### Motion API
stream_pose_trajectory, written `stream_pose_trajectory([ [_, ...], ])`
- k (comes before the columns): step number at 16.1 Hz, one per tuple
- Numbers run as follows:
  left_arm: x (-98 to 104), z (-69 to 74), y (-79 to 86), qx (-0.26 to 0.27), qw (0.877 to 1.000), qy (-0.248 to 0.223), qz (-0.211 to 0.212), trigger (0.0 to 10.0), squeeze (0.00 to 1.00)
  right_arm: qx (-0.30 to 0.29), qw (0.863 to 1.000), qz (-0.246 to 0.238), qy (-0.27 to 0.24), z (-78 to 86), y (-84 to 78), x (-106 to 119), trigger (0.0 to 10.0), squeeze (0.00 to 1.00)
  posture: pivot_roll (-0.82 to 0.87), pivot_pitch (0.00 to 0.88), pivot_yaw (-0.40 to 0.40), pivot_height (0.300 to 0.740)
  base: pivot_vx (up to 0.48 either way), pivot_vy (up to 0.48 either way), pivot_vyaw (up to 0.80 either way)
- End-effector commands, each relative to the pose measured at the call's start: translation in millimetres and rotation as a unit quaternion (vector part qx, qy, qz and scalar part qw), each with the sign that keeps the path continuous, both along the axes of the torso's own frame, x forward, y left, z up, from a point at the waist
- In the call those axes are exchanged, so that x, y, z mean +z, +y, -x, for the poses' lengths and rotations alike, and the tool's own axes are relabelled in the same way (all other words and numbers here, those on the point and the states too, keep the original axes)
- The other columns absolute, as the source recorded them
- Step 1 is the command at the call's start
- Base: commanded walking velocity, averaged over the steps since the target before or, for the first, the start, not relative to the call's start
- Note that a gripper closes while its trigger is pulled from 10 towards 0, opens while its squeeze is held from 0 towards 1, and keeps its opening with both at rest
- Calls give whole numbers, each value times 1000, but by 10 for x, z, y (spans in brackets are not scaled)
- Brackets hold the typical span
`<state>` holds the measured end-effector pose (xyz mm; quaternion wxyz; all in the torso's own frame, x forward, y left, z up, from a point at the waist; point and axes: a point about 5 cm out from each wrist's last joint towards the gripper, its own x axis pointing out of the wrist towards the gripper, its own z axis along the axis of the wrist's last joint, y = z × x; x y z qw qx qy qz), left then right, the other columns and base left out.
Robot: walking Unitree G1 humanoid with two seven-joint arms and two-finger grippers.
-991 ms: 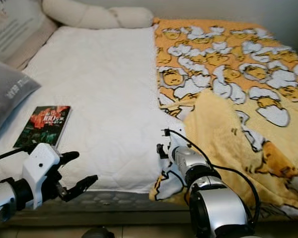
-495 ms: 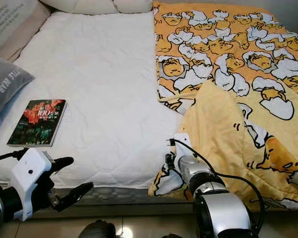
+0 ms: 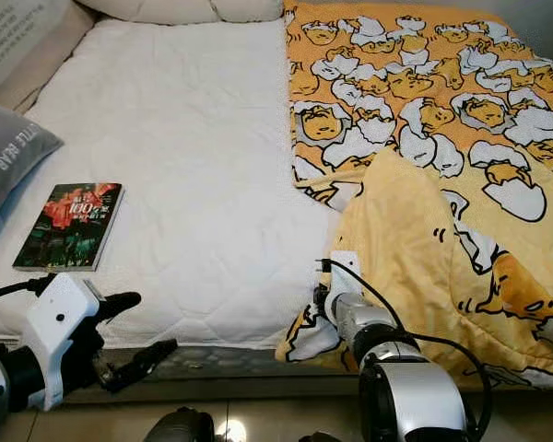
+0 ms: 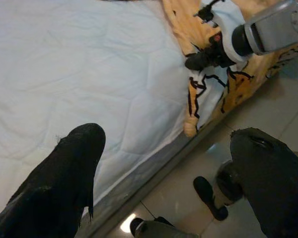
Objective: Clean up the room
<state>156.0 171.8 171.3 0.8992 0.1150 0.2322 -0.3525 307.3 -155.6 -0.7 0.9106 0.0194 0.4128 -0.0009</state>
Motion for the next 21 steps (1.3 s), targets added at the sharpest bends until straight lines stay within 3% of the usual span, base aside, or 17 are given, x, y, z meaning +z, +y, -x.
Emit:
stream_pose_trajectory([
  [1, 13, 33, -18, -11, 1000, 6, -1, 10000, 0, -15, 1000, -9, 18, 66, -28, -62, 0, 0, 294, 118, -10, 740, 0, 0, 0],
  [11, -18, 0, -8, -17, 1000, 10, -5, 10000, 0, -33, 999, -34, 9, 44, -111, -34, 0, 0, 272, 82, -12, 740, 0, 0, 0],
  [16, -42, -92, 4, -13, 1000, 1, -3, 10000, 0, -21, 996, -83, -12, 16, -136, 5, 0, 0, 240, 68, -12, 740, 0, 0, 0],
  [19, -52, -107, -10, -14, 1000, -2, 0, 10000, 0, 65, 986, -151, -22, 32, -35, 24, 0, 0, 225, 52, -11, 740, 0, 0, 0],
  [20, -59, -104, -14, -14, 1000, -2, 1, 10000, 0, 129, 974, -187, -16, 78, 48, 18, 0, 0, 221, 47, -10, 740, 0, 0, 0],
  [21, -65, -103, -19, -15, 1000, -1, 2, 10000, 0, 216, 948, -232, -10, 156, 137, 20, 0, 0, 218, 47, -9, 740, 0, 0, 0],
])
